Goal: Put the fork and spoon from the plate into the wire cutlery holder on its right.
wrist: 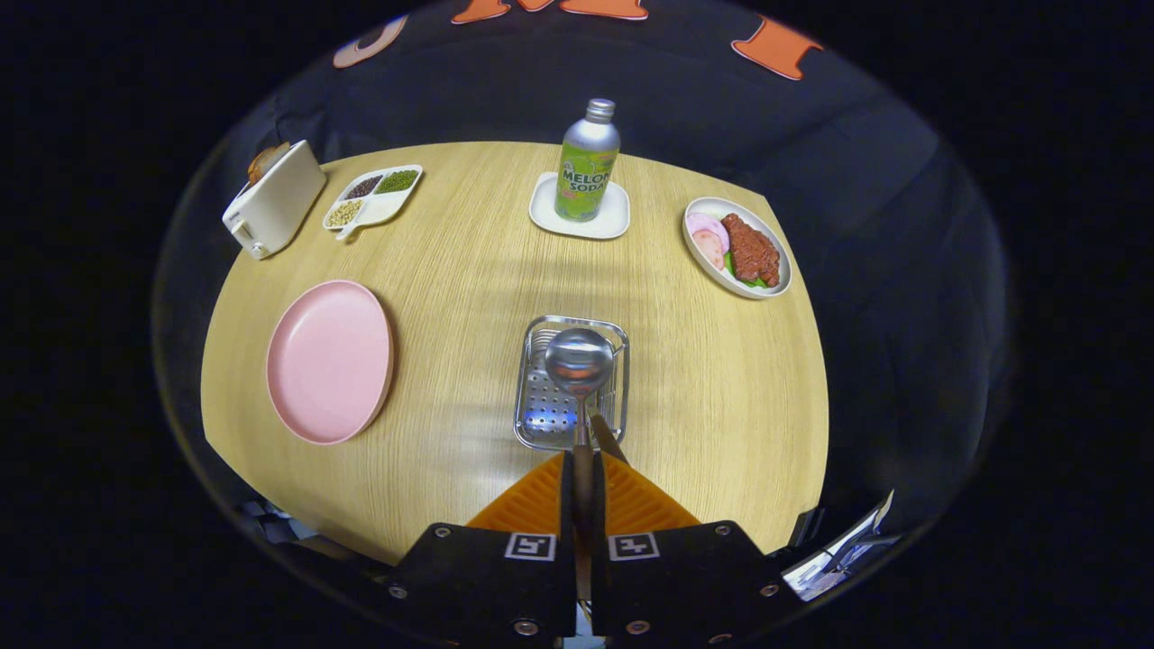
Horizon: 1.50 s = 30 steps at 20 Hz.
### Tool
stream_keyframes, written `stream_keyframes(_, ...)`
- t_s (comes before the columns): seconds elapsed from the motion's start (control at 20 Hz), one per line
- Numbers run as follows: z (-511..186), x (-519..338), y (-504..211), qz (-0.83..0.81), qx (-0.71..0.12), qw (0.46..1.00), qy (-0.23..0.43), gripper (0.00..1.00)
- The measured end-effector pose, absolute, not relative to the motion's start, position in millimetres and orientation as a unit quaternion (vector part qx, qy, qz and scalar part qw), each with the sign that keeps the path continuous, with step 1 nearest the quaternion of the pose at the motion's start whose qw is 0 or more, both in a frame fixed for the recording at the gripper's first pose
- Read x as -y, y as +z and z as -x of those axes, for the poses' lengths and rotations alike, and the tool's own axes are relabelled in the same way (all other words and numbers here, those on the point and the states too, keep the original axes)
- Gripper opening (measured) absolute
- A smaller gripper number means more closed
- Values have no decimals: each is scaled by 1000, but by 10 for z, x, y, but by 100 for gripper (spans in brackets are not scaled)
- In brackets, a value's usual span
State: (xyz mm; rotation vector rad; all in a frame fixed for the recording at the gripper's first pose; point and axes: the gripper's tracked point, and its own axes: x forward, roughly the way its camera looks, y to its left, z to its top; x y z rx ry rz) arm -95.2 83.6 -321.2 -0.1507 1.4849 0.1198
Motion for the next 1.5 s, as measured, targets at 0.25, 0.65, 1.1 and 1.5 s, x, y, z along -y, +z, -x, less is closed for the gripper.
stream_keyframes(0.25, 861, -781, -3228, 76, -680, 728, 44, 8)
stream_keyframes(0.65, 684, -814, -3264, 97, -645, 756, 56, 12)
stream_keyframes(1.1, 173, -884, -2745, 73, -518, 850, 53, 18)
stream_keyframes(1.5, -240, -918, -1828, 57, -363, 929, 41, 56)
